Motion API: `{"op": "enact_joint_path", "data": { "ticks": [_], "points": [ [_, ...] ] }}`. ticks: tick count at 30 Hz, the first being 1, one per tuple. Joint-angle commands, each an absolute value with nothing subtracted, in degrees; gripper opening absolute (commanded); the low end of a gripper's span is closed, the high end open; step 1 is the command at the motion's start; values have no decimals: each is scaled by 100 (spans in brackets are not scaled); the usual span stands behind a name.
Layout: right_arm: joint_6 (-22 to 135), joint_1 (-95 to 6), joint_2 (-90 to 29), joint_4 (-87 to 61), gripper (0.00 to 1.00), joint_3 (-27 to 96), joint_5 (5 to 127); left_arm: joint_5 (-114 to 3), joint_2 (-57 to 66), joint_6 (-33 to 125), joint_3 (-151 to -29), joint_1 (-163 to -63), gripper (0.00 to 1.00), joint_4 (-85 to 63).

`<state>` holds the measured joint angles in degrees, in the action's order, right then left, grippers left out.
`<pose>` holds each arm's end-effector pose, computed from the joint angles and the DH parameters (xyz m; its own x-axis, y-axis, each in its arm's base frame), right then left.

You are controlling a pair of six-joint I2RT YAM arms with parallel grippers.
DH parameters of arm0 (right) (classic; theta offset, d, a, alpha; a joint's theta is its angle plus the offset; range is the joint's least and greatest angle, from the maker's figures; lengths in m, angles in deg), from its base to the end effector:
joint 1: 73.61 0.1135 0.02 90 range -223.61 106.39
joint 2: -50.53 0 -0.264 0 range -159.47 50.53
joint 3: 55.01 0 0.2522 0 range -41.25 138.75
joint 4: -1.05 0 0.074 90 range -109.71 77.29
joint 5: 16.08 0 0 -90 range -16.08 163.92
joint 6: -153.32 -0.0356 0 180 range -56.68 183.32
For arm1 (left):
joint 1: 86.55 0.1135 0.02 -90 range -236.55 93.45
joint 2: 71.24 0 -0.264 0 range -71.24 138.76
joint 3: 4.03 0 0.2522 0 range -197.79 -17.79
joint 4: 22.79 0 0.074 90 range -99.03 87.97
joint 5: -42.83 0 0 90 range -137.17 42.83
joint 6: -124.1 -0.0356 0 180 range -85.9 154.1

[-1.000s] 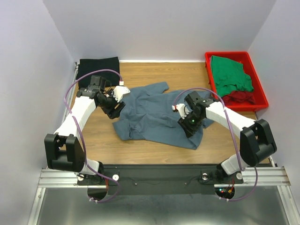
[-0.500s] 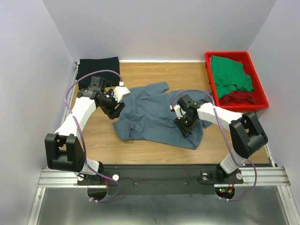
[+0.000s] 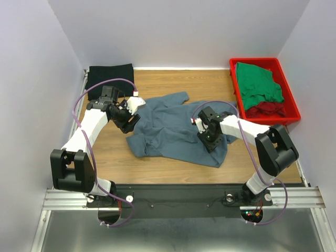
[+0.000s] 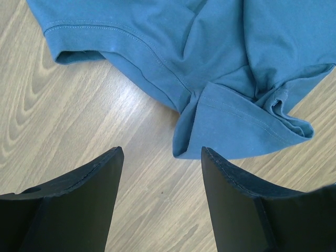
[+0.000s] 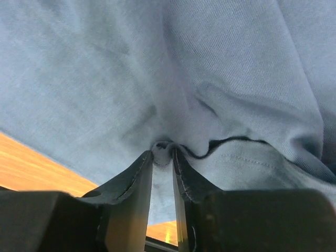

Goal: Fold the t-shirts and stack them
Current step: Flatten the tshirt out

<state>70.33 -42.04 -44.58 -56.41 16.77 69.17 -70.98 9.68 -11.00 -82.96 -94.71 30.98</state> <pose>0.2478 0.1557 0.1685 -0.7697 -0.6157 -0.1688 -0.6317 0.7728 0.0616 0.2854 -0.0554 0.2773 -0.3264 0.7015 -0.6336 0.8300 0.5334 0.1630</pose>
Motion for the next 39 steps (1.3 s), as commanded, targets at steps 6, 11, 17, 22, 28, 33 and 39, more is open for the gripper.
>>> {"op": "enact_joint_path", "data": {
  "ticks": [6, 11, 17, 22, 28, 33, 39],
  "points": [
    [7018, -4162, -3894, -5796, 16, 1834, 7058, -7125, 953, -1169, -8318, -9428, 72, 3122],
    [7053, -4162, -3657, -5902, 0, 1843, 7172, -7344, 1041, -1432, -8389, -9437, 71, 3456],
    [7070, -4162, -3279, -5982, 1, 1834, 7339, -7512, 1164, -2004, -8327, -9630, 72, 3800],
    [7062, -4215, -3173, -6017, 0, 1843, 7357, -7502, 1531, -2136, -8423, -9859, 73, 3632],
    [7105, -4364, -3121, -6026, 1, 1843, 7357, -7608, 2050, -2136, -8705, -10201, 72, 3589],
    [7149, -4478, -3077, -6034, 0, 1852, 7357, -7635, 2341, -2119, -8793, -10342, 71, 3553],
    [7202, -4566, -3094, -6034, 1, 1878, 7357, -7731, 2570, -2101, -8837, -10456, 69, 3527]
  ]
}}
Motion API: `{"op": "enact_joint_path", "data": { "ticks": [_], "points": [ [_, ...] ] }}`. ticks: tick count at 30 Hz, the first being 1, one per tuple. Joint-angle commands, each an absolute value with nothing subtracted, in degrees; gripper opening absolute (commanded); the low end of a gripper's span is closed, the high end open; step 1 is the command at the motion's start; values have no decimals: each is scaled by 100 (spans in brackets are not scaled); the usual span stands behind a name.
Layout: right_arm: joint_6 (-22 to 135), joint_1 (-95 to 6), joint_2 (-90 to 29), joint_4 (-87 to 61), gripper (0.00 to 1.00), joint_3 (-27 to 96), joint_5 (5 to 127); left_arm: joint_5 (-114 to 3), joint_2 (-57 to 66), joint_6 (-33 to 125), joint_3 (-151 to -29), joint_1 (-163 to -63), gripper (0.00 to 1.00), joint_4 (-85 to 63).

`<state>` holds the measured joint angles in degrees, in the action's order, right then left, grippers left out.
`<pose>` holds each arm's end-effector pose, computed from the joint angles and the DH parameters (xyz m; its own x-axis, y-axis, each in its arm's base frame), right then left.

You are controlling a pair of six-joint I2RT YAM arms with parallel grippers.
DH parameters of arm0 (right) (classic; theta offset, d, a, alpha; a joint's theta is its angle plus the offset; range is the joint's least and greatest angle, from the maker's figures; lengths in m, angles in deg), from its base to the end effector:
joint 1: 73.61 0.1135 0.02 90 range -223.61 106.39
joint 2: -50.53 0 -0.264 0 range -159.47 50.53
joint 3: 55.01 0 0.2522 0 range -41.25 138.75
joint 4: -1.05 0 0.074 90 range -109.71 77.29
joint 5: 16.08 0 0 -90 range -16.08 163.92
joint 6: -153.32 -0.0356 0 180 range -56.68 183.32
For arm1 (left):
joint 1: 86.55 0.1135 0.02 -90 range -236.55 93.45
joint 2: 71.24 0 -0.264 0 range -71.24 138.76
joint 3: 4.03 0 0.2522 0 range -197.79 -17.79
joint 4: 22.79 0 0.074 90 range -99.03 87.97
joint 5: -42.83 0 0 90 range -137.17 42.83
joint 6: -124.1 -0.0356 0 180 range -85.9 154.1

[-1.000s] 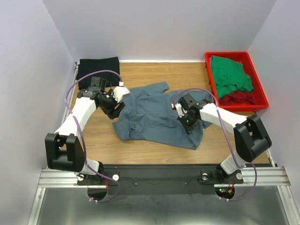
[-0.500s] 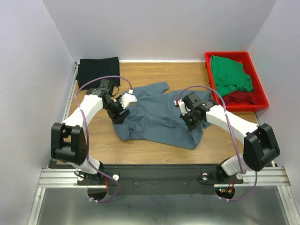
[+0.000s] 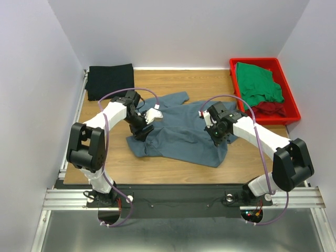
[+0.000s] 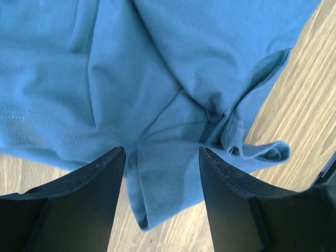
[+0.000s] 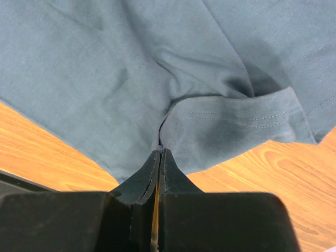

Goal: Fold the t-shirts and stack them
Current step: Flatten the tshirt out

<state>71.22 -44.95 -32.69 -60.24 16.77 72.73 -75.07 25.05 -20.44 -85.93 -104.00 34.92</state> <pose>0.2353 0.1295 0.2210 -0.7633 -0.5738 -0.2968 -0.5955 0.8031 -0.0212 0.3056 -0.1135 0.2129 -0.1990 0.8171 -0.5410 0.9728 0.2317 -0.0080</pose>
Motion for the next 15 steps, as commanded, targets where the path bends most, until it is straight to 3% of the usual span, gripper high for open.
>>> {"op": "enact_joint_path", "data": {
  "ticks": [1, 3, 7, 13, 15],
  "points": [
    [7211, -4558, -3112, -6026, 1, 1896, 7357, -7723, 2622, -2101, -8863, -10456, 67, 3536],
    [7211, -4584, -3120, -6026, 1, 1905, 7357, -7723, 2693, -2092, -8890, -10456, 62, 3553],
    [7237, -4610, -3120, -6043, 1, 1940, 7357, -7775, 2615, -2101, -8986, -10448, 34, 3632],
    [7255, -4707, -3085, -6078, 1, 2001, 7507, -7793, 2176, -2057, -9214, -10352, 3, 3843],
    [7272, -4838, -3068, -6113, 1, 2028, 7463, -7775, 2078, -2057, -9267, -10281, 0, 3913]
  ]
}}
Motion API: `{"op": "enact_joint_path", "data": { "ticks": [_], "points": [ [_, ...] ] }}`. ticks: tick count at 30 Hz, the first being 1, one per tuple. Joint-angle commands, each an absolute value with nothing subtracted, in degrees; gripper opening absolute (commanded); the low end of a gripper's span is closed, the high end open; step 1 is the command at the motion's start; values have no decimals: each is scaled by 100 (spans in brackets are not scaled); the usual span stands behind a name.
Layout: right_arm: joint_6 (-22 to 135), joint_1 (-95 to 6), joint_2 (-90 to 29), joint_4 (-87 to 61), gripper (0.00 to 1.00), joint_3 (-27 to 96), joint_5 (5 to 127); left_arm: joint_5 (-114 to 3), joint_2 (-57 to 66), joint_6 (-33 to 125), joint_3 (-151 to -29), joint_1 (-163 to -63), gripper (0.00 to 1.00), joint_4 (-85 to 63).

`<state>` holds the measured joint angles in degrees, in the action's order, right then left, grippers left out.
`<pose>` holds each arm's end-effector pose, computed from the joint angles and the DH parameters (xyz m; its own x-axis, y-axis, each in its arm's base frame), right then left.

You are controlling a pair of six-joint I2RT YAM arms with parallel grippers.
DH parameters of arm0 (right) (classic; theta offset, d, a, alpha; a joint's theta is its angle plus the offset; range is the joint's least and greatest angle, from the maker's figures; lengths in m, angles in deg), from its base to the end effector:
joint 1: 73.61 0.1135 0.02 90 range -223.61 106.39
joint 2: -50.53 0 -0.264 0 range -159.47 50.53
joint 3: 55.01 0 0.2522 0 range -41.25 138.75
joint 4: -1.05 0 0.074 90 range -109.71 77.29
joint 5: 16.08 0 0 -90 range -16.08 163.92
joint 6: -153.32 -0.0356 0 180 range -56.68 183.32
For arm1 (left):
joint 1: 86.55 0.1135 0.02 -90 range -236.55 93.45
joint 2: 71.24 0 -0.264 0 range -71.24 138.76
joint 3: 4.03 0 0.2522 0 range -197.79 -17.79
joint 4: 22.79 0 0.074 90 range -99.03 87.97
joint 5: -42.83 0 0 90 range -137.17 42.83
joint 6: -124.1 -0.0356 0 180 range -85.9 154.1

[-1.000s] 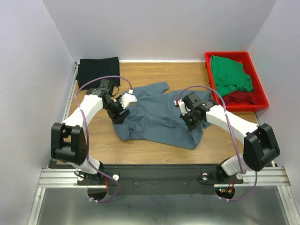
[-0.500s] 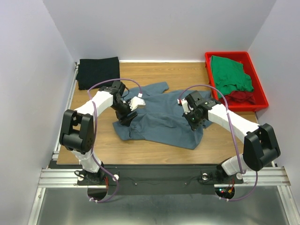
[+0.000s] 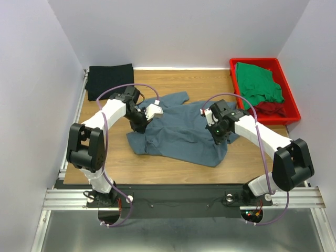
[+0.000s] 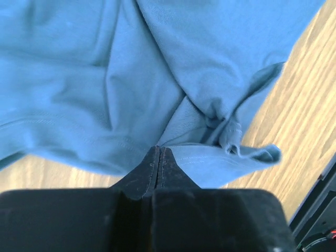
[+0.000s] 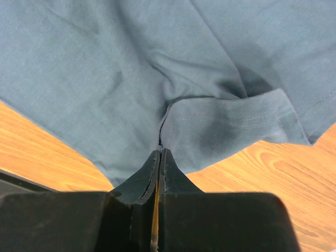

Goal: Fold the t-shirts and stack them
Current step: Flatten the tshirt out

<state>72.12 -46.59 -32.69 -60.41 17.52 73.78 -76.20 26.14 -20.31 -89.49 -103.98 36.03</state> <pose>0.2407 0.1229 0.2245 -0.7684 -0.5636 -0.3033 -0.5793 0.8139 -0.0446 0.3148 -0.1169 0.2240 -0.1870 0.8040 -0.5645 0.9737 0.2276 0.0016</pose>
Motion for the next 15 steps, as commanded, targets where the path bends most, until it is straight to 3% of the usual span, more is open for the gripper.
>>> {"op": "enact_joint_path", "data": {
  "ticks": [1, 15],
  "points": [
    [7290, -4882, -3059, -6131, 1, 2036, 7454, -7767, 2000, -2066, -9294, -10255, 0, 3940],
    [7853, -6131, -2760, -6324, 1, 2757, 7208, -8074, 1937, -1609, -9910, -9349, 0, 3870]
  ]
}}
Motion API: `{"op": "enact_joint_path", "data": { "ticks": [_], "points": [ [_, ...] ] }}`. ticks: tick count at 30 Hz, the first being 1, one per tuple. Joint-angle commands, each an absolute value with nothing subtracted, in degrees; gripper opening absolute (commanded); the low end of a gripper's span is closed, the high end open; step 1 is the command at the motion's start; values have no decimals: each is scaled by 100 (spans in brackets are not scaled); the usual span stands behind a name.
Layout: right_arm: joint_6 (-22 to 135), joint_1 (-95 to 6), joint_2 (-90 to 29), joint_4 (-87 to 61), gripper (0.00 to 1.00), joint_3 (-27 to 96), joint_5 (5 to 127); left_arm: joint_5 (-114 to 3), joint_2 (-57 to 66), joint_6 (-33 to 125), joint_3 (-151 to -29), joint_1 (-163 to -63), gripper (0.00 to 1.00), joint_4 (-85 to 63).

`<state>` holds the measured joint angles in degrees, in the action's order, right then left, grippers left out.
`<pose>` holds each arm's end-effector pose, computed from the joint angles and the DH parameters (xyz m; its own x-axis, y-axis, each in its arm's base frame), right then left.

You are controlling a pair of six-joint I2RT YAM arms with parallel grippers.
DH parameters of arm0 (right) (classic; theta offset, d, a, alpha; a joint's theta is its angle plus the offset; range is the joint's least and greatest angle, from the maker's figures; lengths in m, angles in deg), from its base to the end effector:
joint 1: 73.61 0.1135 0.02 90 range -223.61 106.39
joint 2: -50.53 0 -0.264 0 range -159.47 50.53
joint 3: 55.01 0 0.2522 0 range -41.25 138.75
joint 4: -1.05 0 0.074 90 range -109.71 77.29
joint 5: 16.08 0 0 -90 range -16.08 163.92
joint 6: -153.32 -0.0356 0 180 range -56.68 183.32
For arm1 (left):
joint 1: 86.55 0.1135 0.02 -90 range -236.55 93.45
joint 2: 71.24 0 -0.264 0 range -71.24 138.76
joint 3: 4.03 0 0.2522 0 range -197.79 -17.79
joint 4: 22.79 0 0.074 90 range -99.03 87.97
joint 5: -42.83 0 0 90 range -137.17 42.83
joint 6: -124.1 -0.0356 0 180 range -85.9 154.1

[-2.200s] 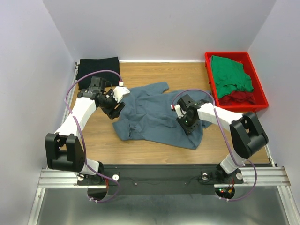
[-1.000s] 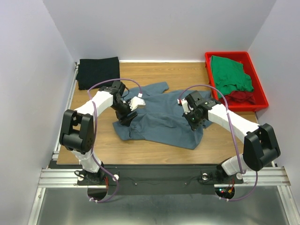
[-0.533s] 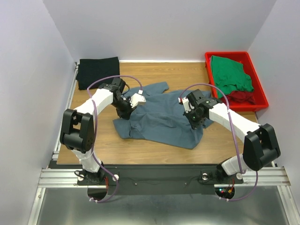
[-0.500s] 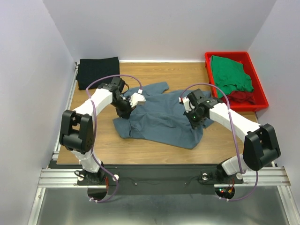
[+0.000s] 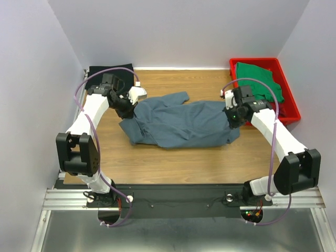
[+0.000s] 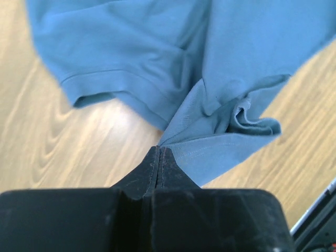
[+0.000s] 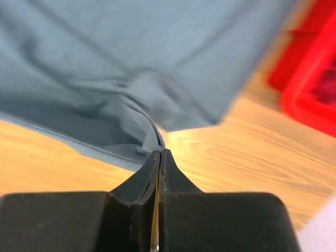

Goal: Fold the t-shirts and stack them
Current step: Flatten the tshirt out

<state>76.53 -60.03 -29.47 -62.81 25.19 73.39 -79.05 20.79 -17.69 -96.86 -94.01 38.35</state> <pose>0.2672 0.0649 0.2761 -0.7935 -0.4268 -0.4339 -0.4315 0.8973 -0.0933 0.3278 -0.0619 0.2903 -0.2427 0.7047 -0.6667 0.9055 0.4112 0.1050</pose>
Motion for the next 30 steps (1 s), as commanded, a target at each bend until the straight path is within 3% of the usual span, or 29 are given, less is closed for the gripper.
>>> {"op": "enact_joint_path", "data": {
  "ticks": [1, 10, 12, 19, 23, 30],
  "points": [
    [7853, -6131, -2778, -6324, 1, 2705, 7095, -8118, 2042, -1643, -9857, -9349, 0, 3896],
    [7861, -6140, -3023, -6316, 1, 2555, 6918, -8048, 2288, -1494, -9145, -9367, 1, 3395],
    [7888, -6140, -3094, -6316, 1, 2555, 6874, -7969, 2324, -1538, -9127, -9367, 6, 3421],
    [7888, -6131, -3226, -6324, 0, 2494, 6760, -8065, 2412, -1837, -9346, -9367, 36, 3913],
    [7888, -6131, -3235, -6324, 1, 2450, 6742, -8354, 2561, -1934, -9671, -9367, 43, 4230],
    [7897, -6131, -3235, -6316, 1, 2432, 6786, -8610, 2781, -2127, -9944, -9367, 43, 4573]
  ]
}}
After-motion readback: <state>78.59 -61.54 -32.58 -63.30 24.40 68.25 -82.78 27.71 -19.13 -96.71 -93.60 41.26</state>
